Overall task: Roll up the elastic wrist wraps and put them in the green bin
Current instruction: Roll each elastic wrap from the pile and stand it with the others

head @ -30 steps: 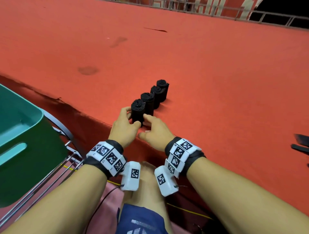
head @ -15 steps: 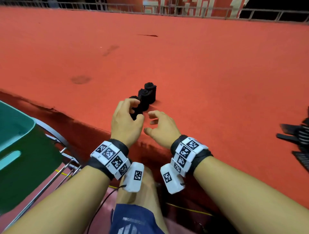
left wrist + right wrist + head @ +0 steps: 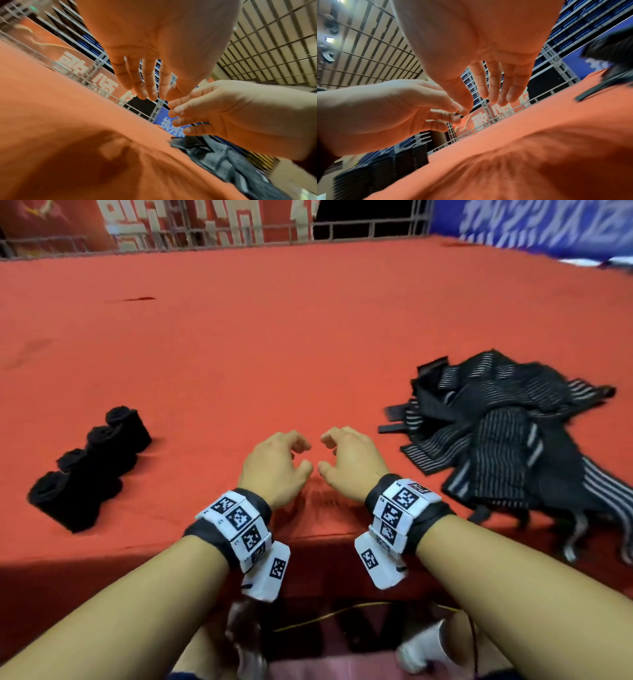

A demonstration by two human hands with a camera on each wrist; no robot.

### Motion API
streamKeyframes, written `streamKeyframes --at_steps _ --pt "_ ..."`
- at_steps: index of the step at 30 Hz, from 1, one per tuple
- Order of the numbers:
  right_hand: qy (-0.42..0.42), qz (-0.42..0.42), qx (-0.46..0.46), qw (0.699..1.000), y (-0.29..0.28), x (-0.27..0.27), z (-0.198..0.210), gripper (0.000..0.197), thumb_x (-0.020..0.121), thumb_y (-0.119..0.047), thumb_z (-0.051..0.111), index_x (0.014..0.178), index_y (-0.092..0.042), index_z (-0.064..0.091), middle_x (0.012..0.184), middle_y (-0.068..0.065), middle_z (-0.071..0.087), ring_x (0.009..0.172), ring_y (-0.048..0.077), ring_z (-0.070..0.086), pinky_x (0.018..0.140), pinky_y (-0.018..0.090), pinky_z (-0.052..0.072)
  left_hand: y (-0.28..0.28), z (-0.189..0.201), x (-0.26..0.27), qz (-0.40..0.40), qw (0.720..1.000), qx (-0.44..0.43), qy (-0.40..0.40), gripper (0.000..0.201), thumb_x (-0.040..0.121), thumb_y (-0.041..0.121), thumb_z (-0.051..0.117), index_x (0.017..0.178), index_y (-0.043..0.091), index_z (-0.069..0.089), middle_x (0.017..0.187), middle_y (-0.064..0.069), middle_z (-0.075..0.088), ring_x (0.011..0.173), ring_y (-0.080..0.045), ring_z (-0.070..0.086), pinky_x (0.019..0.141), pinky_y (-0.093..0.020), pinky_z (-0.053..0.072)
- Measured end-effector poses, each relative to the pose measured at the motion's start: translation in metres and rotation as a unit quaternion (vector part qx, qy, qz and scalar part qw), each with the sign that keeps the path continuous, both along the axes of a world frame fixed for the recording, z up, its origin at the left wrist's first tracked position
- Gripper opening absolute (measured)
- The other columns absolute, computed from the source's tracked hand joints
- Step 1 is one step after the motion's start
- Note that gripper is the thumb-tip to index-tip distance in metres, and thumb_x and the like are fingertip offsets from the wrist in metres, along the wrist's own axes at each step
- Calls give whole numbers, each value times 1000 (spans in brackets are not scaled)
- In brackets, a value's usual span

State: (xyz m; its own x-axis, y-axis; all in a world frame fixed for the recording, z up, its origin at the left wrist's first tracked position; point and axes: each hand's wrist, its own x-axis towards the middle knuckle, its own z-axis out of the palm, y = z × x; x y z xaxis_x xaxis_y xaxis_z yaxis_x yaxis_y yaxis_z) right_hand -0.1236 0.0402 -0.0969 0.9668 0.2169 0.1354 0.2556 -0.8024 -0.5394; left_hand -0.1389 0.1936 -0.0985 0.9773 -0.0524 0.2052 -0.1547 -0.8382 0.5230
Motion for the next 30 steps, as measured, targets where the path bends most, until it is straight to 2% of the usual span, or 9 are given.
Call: streamKeyframes --at_steps 8,12,15,18,20,23,25,27,30 --pt "-36 -205 2 978 -138 -34 -9 31 86 -20 69 117 -15 66 123 8 59 117 30 55 99 36 41 -147 -9 11 -168 983 -47 63 11 88 26 67 96 33 69 92 12 70 86 -11 67 86 -30 53" --pt "-15 -273 -14 962 -192 -51 -8 36 84 -23 74 119 -19 65 127 6 56 122 30 48 102 38 40 -198 -12 12 -228 969 -51 84 17 86 27 74 103 31 73 87 14 68 80 -3 62 84 -24 51" --pt "16 -268 -39 963 -214 -61 -12 44 79 -31 79 120 -23 64 128 2 55 124 29 46 105 40 40 -220 -17 11 -258 962 -17 90 32 81 24 78 112 32 73 95 10 65 91 -9 62 88 -26 50" --pt "17 -257 -8 966 -230 -68 -19 40 80 -32 79 117 -21 67 125 1 58 120 26 50 100 32 41 -237 -22 7 -278 957 10 78 18 80 24 80 95 34 74 102 10 62 95 -14 61 90 -34 51" --pt "-3 -249 18 968 -233 -72 -21 36 81 -30 78 114 -21 68 122 0 59 117 23 52 92 24 36 -242 -23 6 -273 960 11 61 15 84 24 76 82 36 67 100 10 65 95 -17 60 90 -38 50" --pt "-46 -231 48 971 -230 -75 -22 34 77 -21 76 110 -21 69 116 -2 58 113 21 52 85 15 26 -238 -19 7 -234 971 -48 26 15 89 20 67 83 31 59 89 8 68 89 -19 60 84 -37 49" --pt "-69 -222 54 971 -226 -73 -21 34 76 -19 75 109 -19 68 113 -3 57 108 21 53 85 18 28 -231 -12 8 -221 969 -113 12 14 91 16 64 86 27 58 84 10 68 83 -15 59 79 -33 46" --pt "-96 -223 58 968 -221 -70 -18 27 77 -17 74 104 -17 68 109 -2 59 102 22 55 87 27 38 -222 -5 8 -220 962 -162 7 17 91 14 62 86 28 56 80 16 65 79 -7 58 78 -32 44" --pt "-136 -219 83 963 -209 -67 -9 14 79 -10 69 92 -15 66 93 -2 61 88 24 58 82 38 46 -209 5 3 -237 945 -225 9 11 84 20 57 82 31 54 76 21 62 75 -7 57 79 -38 48"
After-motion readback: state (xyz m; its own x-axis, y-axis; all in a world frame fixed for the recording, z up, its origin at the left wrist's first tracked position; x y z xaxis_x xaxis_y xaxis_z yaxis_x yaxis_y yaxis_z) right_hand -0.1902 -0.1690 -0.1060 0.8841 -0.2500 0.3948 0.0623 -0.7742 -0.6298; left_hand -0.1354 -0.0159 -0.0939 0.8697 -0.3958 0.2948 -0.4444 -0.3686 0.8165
